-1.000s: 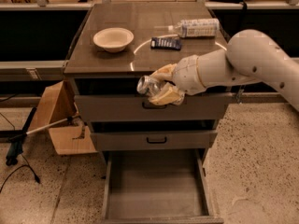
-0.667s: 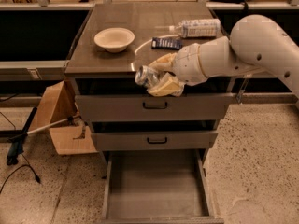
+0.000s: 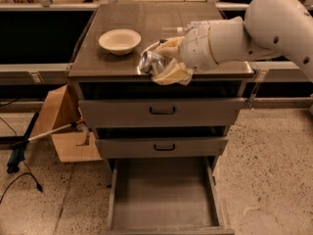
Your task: Pick redbull can from bottom drawer and place on counter
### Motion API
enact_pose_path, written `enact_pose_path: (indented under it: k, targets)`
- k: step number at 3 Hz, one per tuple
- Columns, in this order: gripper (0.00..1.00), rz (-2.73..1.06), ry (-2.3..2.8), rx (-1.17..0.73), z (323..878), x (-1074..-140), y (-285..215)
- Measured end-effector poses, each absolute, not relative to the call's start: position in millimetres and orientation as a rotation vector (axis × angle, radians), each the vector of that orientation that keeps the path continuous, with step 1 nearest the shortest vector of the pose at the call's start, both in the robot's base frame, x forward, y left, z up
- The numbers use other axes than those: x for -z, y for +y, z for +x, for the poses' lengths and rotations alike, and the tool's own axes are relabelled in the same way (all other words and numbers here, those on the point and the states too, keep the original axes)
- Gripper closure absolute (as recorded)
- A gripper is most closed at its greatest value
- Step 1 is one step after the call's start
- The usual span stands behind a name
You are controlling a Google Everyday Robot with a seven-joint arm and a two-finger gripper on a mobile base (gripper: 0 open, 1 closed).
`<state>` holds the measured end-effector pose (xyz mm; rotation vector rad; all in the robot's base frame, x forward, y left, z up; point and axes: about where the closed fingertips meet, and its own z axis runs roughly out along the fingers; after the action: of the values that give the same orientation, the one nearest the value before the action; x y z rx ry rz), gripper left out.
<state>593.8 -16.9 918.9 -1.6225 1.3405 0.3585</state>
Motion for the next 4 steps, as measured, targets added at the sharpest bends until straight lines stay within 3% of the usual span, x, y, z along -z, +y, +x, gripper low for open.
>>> enact_pose_path:
  k: [4]
  targets:
    - [1.00, -1.650, 1.408, -0.281, 722, -896, -32]
